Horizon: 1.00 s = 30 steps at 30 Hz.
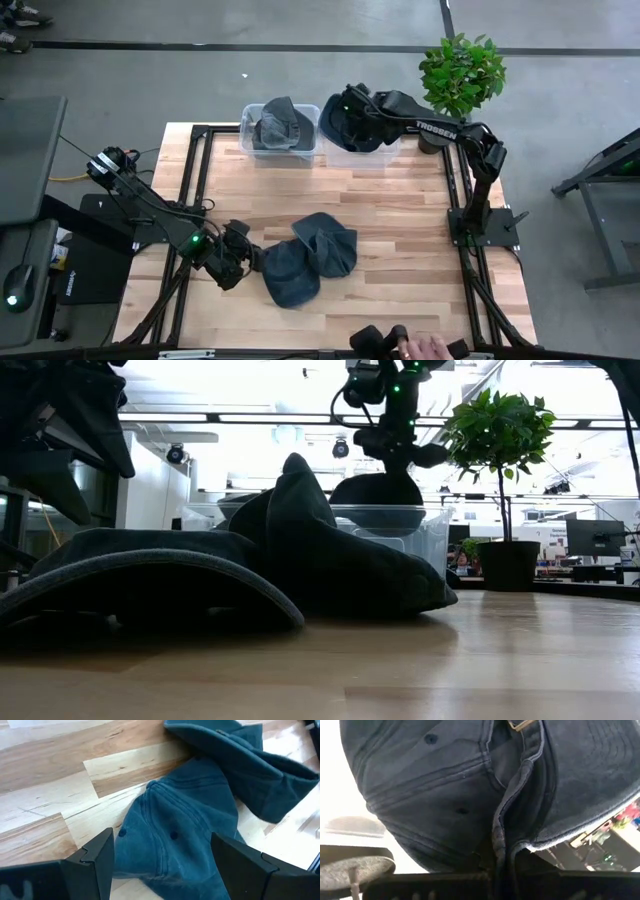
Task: Pick and place caps into container
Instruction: Put the top blue cap into the right transparent container, then put the right blue cap into the right transparent container
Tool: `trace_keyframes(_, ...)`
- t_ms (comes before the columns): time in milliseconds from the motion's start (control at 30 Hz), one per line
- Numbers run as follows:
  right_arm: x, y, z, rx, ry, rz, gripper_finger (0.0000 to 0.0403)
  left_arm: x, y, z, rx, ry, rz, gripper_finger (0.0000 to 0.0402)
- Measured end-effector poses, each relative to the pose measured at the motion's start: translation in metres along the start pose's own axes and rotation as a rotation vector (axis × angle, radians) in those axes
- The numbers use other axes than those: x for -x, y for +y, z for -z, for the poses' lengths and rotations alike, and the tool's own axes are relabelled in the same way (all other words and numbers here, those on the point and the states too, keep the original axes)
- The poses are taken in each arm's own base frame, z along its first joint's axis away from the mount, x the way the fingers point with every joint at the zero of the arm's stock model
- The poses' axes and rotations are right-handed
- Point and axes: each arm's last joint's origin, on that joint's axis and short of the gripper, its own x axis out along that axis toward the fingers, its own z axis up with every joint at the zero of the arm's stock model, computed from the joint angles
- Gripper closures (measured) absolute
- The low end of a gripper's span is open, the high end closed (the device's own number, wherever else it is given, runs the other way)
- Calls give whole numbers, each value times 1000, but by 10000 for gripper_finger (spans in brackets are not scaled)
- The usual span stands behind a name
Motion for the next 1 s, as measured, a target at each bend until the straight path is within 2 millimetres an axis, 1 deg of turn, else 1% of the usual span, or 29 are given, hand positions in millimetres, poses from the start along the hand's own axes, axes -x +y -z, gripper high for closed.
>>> trace_keyframes(100, 0, 0, 0, -66, -1, 0, 399, 0, 0, 0, -4, 9, -2, 140)
trace_keyframes(167, 0, 0, 0, -131, -2, -1, 391, 0, 0, 0, -12, 10, -2, 140)
trace_keyframes(233, 0, 0, 0, -197, -2, -5, 374, 0, 0, 0, -27, 11, -2, 140)
trace_keyframes(367, -1, 2, 2, -274, 6, -25, 335, 0, 0, 1, -33, 18, -3, 140)
trace_keyframes(500, -1, 2, 2, -381, 9, -25, 309, 0, 0, 1, -40, 38, -7, 140)
trace_keyframes(900, -11, -1, 15, -833, 40, -20, 244, 0, 0, 2, -51, 55, -10, 140)
trace_keyframes(967, -12, -1, 16, -916, 17, -43, 241, 0, 0, 2, -51, 55, -10, 140)
trace_keyframes(1000, -13, -1, 16, -960, -22, -77, 241, 0, 0, 2, -51, 55, -10, 140)
